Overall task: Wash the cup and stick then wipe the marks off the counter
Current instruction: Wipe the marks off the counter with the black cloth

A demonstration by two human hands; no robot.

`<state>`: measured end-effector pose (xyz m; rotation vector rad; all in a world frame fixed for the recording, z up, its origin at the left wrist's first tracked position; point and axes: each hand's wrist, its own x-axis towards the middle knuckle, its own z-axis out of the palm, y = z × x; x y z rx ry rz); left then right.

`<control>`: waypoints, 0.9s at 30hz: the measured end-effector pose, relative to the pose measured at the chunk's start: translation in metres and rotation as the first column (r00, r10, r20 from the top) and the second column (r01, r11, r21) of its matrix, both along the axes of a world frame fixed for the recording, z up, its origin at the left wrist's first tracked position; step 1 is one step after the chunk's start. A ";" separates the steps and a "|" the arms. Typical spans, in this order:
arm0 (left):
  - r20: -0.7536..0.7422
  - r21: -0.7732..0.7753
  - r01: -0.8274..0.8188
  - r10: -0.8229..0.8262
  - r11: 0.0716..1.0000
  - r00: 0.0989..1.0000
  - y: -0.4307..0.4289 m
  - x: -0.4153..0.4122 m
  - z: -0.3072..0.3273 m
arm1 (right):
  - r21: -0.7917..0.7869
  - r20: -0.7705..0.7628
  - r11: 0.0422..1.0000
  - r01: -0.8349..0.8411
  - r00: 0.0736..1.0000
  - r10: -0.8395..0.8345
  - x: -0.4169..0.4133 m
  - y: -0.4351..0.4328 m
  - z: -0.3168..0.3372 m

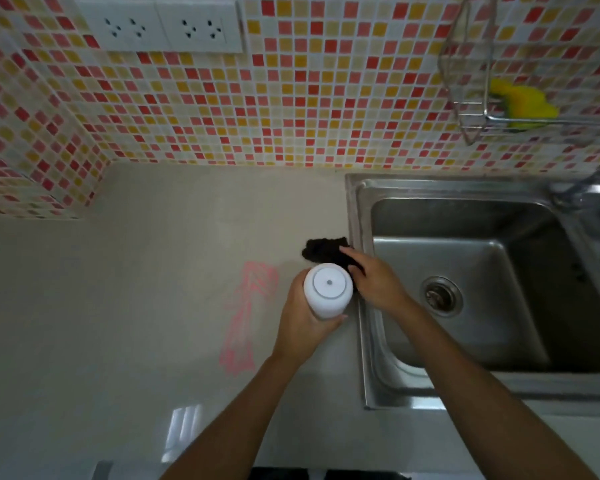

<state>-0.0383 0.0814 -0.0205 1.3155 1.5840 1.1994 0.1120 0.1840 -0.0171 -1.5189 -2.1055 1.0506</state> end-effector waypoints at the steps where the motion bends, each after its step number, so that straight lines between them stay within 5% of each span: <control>1: 0.001 0.008 -0.007 0.007 1.000 1.000 -0.001 0.000 0.002 | 0.016 0.049 0.999 -0.047 0.998 0.046 -0.001 0.000 -0.007; 5: -0.008 0.026 -0.084 0.084 0.996 0.996 -0.010 -0.024 0.018 | 0.203 0.516 0.920 -0.335 0.835 0.190 -0.023 0.014 -0.023; 7: -0.034 0.030 -0.166 0.167 0.986 0.985 -0.018 -0.055 0.029 | 0.226 0.572 0.882 -0.413 0.789 0.223 -0.048 0.028 -0.024; 15: -0.195 0.090 -0.490 0.497 0.867 0.845 -0.045 -0.190 0.062 | 0.386 0.492 0.848 -0.363 0.859 0.143 -0.139 0.070 -0.030; 23: -0.109 0.053 -0.548 0.550 0.835 0.828 -0.052 -0.214 0.048 | 0.441 0.493 0.849 -0.291 0.869 0.041 -0.154 -0.017 -0.031; 27: -0.083 0.018 -0.521 0.521 0.853 0.850 -0.048 -0.217 0.041 | 0.433 0.296 0.893 -0.124 0.955 -0.011 -0.141 -0.058 -0.028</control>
